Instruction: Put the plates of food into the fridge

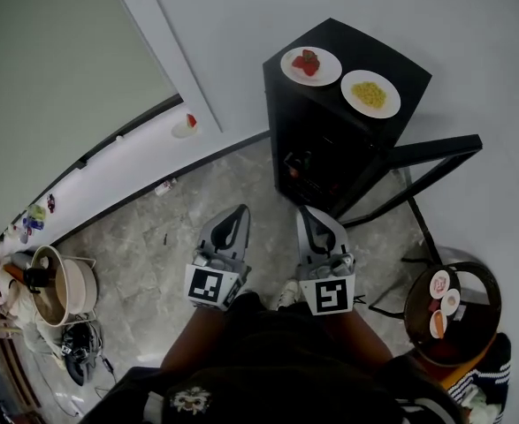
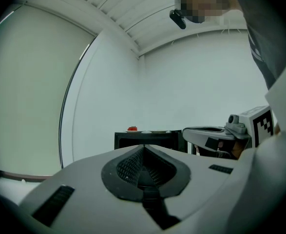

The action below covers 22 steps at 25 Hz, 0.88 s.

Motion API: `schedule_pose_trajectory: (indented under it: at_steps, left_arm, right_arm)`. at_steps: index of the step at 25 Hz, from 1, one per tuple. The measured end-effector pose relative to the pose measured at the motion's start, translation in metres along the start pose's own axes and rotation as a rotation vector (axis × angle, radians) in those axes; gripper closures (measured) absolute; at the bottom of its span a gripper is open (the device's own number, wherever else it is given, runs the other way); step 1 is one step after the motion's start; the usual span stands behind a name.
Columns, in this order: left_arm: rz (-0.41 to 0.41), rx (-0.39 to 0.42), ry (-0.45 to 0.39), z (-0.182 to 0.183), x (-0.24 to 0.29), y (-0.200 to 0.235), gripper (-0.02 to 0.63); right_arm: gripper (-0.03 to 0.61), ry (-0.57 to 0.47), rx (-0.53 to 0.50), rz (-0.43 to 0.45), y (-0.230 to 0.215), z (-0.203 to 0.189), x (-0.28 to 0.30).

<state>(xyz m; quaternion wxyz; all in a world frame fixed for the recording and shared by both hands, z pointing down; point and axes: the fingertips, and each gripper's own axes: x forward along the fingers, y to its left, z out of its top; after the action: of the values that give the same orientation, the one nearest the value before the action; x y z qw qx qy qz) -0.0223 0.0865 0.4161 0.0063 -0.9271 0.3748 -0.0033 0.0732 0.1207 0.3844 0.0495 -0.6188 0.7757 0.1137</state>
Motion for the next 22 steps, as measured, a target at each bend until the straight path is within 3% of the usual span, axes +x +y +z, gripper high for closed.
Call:
schedule_pose_trajectory:
  at_steps: [4, 8, 22]
  left_arm:
    - [-0.029, -0.008, -0.011, 0.005, 0.017, -0.001, 0.592]
    - [-0.073, 0.005, -0.004, -0.002, 0.035, 0.004, 0.592]
    - [-0.246, -0.008, -0.027, 0.001, 0.128, 0.066, 0.592]
  right_arm:
    - [0.555, 0.052, -0.074, 0.011, -0.009, -0.009, 0.006]
    - [0.555, 0.012, -0.007, -0.055, -0.019, -0.009, 0.018]
    - [0.555, 0.062, -0.075, -0.190, -0.046, -0.027, 0.105]
